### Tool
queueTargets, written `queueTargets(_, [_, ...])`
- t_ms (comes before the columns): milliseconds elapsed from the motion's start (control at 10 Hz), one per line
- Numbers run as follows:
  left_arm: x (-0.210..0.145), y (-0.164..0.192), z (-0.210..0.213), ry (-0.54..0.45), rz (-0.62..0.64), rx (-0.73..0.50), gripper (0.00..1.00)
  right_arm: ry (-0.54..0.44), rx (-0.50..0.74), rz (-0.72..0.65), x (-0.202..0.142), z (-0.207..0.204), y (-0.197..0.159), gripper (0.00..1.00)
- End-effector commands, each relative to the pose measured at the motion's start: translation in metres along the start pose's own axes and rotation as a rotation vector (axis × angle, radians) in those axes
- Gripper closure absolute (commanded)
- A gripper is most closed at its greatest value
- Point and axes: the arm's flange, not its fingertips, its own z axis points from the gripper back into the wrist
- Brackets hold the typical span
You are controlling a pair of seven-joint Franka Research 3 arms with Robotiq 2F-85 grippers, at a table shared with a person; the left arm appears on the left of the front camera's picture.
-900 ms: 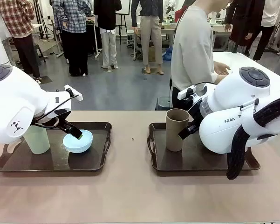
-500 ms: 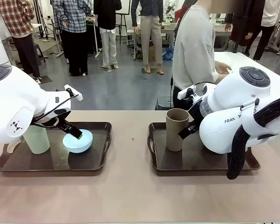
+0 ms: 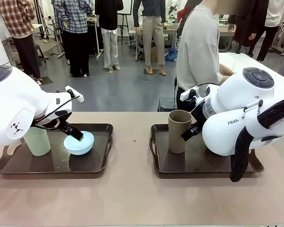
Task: Set up a tray with a mat and arrange the tableware.
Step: Pick up the Picnic Bowl and Reusable plastic cup from the Handle tray in front of the human's position and hold them in the air.
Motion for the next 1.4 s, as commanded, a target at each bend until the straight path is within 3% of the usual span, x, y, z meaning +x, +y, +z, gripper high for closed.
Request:
queueTargets(0, [0.0,0.0,0.0,0.0,0.0,0.0,0.0,0.0,0.0,-0.001,0.0,0.0,0.0,0.0])
queueTargets(300, [0.0,0.0,0.0,0.0,0.0,0.0,0.0,0.0,0.0,0.0,0.0,0.0,0.0,0.0])
queueTargets(400, [-0.014,-0.003,0.013,0.023,-0.043,-0.042,0.0,0.045,0.032,-0.044,-0.01,0.006,0.003,0.0])
queueTargets(500, [-0.025,-0.005,0.034,-0.004,0.005,-0.017,0.0,0.05,0.028,-0.083,-0.023,0.028,0.014,0.0])
queueTargets(600, [-0.038,-0.012,0.058,-0.009,-0.024,-0.001,0.0,0.053,0.001,-0.101,-0.04,0.055,0.025,0.0])
queueTargets(800, [-0.059,-0.022,0.103,0.102,-0.026,-0.034,0.0,0.11,-0.081,-0.221,-0.079,0.097,0.039,0.0])
queueTargets(1000, [-0.087,-0.035,0.128,0.263,-0.077,-0.109,0.0,0.173,-0.162,-0.253,-0.121,0.121,0.054,0.0])
queueTargets(1100, [-0.102,-0.047,0.124,0.277,-0.085,-0.13,0.0,0.279,-0.214,-0.306,-0.153,0.113,0.053,0.0])
queueTargets(1200, [-0.107,-0.053,0.125,0.277,-0.081,-0.121,0.0,0.366,-0.246,-0.369,-0.159,0.102,0.061,0.0])
queueTargets(1300, [-0.019,-0.018,0.121,0.26,-0.061,-0.09,0.0,0.2,-0.154,-0.266,-0.006,0.117,0.015,0.0])
